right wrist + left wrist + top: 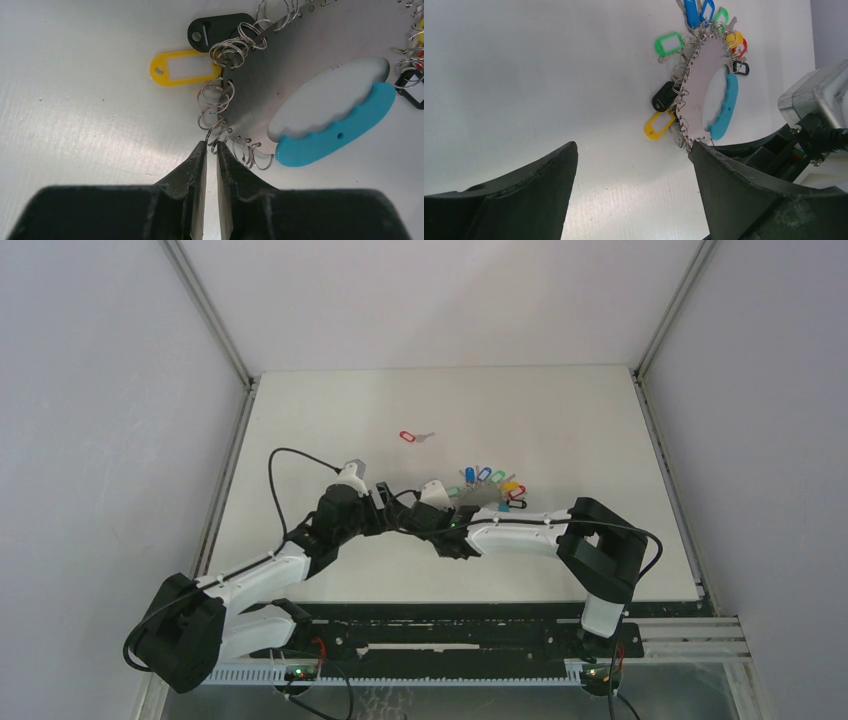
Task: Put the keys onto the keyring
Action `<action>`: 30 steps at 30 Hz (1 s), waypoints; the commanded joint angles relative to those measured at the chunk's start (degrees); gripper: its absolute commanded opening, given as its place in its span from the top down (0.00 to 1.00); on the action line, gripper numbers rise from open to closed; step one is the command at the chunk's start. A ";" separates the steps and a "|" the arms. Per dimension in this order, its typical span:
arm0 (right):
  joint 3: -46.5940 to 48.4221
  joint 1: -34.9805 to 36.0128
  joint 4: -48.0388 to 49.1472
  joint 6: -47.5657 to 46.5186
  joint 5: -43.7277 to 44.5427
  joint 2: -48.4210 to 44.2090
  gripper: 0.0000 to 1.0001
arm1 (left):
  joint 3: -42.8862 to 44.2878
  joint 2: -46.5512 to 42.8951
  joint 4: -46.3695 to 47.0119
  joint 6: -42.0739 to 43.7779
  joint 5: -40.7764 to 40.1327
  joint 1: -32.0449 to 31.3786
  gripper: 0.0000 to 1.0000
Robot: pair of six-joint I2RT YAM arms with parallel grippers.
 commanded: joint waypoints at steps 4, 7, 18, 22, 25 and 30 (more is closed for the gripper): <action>1.40 -0.22 -1.15 1.82 2.93 0.11 0.88 | -1.53 -1.05 1.04 -0.69 0.53 0.19 0.12; 1.40 -0.27 -1.85 1.97 3.69 0.09 0.88 | -1.57 -0.99 1.07 -0.69 0.58 0.15 0.11; 1.40 -0.47 -0.83 1.41 2.86 0.85 0.89 | -1.53 -0.85 1.03 -0.74 0.67 0.19 0.11; 1.40 -0.45 -0.54 1.12 2.68 1.31 0.89 | -1.53 -0.87 0.95 -0.69 0.64 0.19 0.12; 1.40 -0.39 -0.21 0.81 2.44 1.50 0.88 | -1.46 -0.83 0.93 -0.69 0.64 0.18 0.12; 1.40 -0.23 0.39 0.37 2.37 1.59 0.86 | -1.46 -0.98 0.83 -0.74 0.79 0.19 0.12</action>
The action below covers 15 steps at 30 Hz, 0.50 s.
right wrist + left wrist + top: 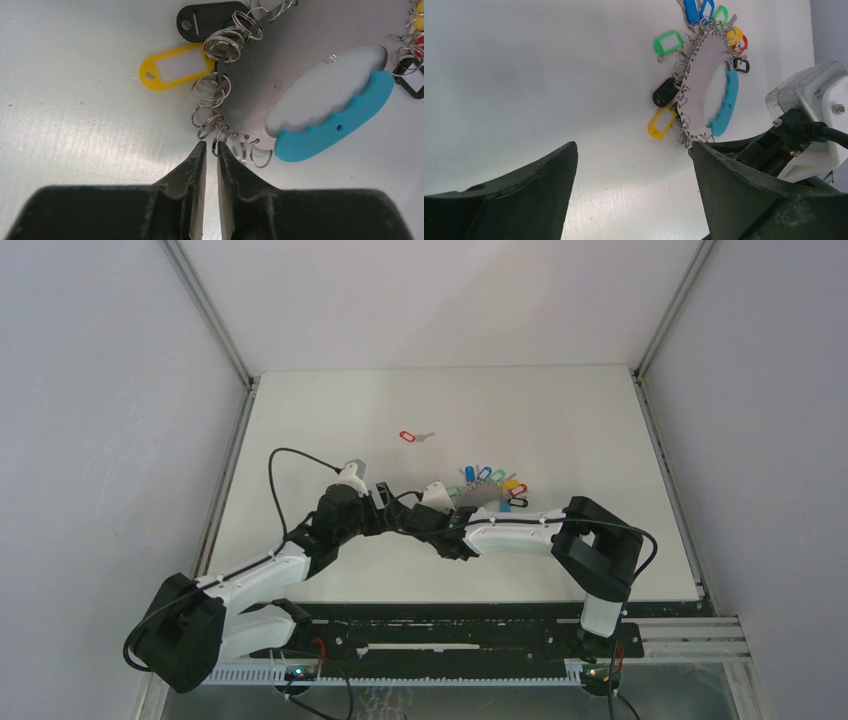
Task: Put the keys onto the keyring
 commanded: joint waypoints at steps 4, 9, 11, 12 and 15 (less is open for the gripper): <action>1.40 -0.03 2.07 -0.98 0.61 0.27 0.85 | -1.49 -1.16 0.71 -0.69 0.53 0.19 0.11; 1.40 -0.18 1.78 -0.82 1.56 0.64 0.85 | -1.44 -1.21 0.71 -0.69 0.59 0.19 0.11; 1.40 -0.29 1.60 -0.69 1.84 0.95 0.86 | -1.51 -1.23 0.64 -0.64 0.55 0.19 0.12; 1.40 -0.27 1.56 -0.70 2.01 1.13 0.87 | -1.50 -1.25 0.62 -0.67 0.61 0.19 0.12; 1.40 -0.29 1.38 -0.70 2.47 1.57 0.88 | -1.48 -1.34 0.61 -0.63 0.62 0.17 0.11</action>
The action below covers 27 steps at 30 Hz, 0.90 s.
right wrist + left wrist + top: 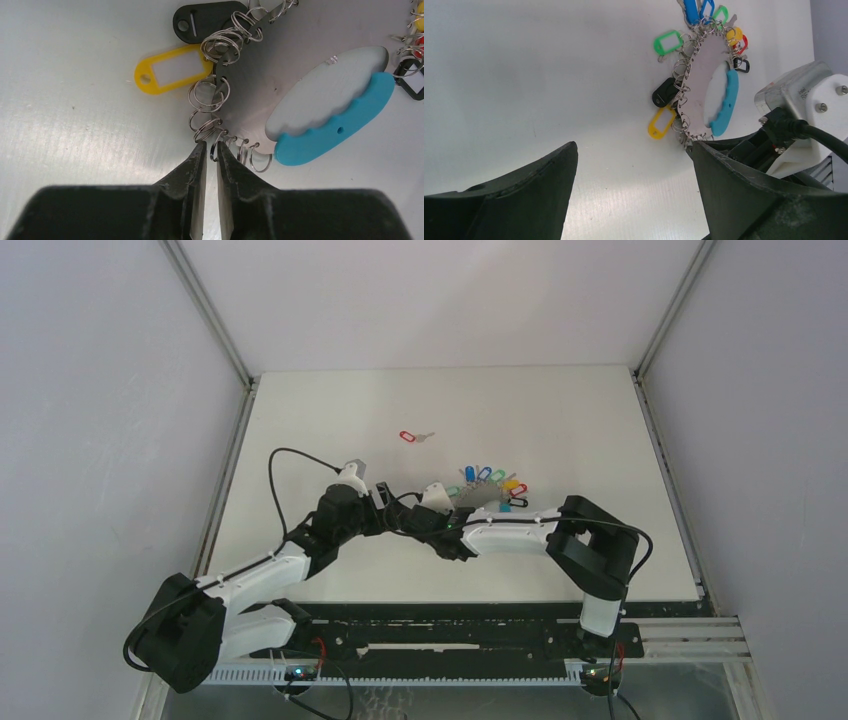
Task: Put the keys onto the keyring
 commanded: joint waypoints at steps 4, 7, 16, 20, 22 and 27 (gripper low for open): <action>1.40 -0.23 0.86 -0.78 2.64 0.81 0.91 | -1.50 -1.52 0.52 -0.68 0.49 0.18 0.12; 1.40 -0.23 0.61 -1.59 3.31 -0.02 0.98 | -1.55 -1.64 0.52 -0.69 0.47 0.19 0.11; -5.20 0.55 9.13 -12.86 2.56 -12.63 1.00 | -1.64 -6.22 -1.53 -0.43 -1.64 0.27 0.12; -9.26 1.04 14.69 -21.07 -0.29 -19.28 1.00 | -1.88 -10.37 -2.64 -0.47 -2.52 0.44 0.12; -10.89 1.36 16.97 -25.19 -2.35 -22.50 1.00 | -2.02 -12.79 -3.43 -0.43 -2.89 0.74 0.12; -12.33 1.96 20.29 -34.45 -8.24 -28.16 1.00 | -1.90 -17.21 -4.55 0.13 -3.30 1.12 0.12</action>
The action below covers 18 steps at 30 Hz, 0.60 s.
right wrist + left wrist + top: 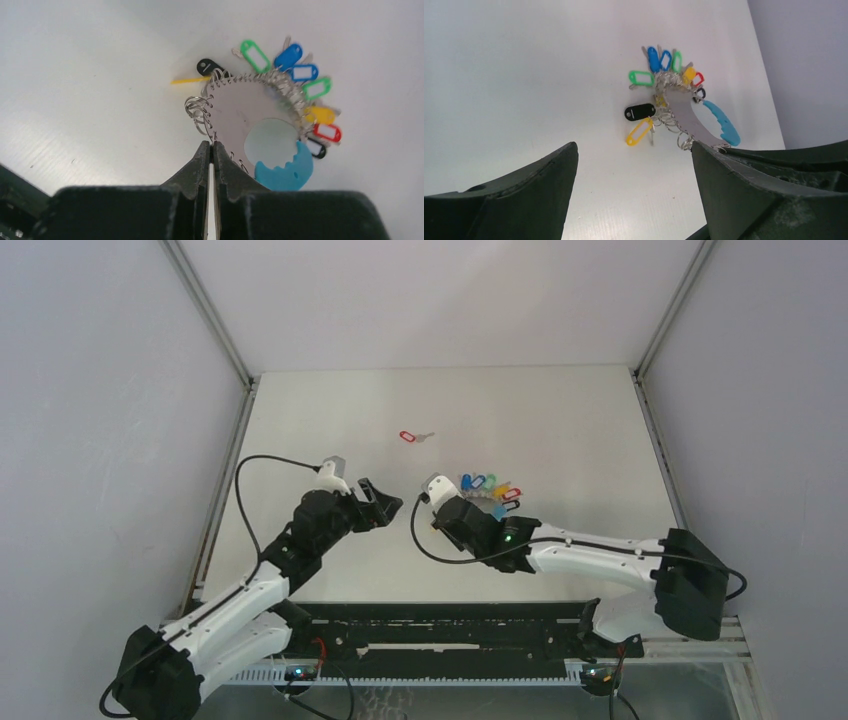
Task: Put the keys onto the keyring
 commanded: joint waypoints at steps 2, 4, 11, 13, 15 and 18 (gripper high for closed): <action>-0.93 1.00 8.61 -13.15 -7.86 -6.69 1.00 | -1.09 -4.62 -0.70 0.65 -1.28 0.52 0.12; -2.35 0.96 10.87 -16.35 -10.35 -9.34 1.00 | -0.97 -5.80 -0.43 1.35 -0.75 0.52 0.12; -6.56 -5.51 17.00 -21.70 -24.71 -18.21 1.00 | -2.22 -9.11 6.43 2.71 3.94 0.52 0.12; -7.29 -9.59 17.08 -21.19 -30.66 -19.30 1.00 | -1.66 -9.29 7.06 4.93 5.57 0.54 0.12; -7.82 -13.82 17.01 -20.12 -37.54 -19.63 1.00 | -0.92 -8.99 7.07 6.22 7.40 0.52 0.12; -11.48 -17.99 20.40 -22.91 -45.88 -20.55 1.00 | -0.29 -8.25 8.35 7.90 11.21 0.45 0.12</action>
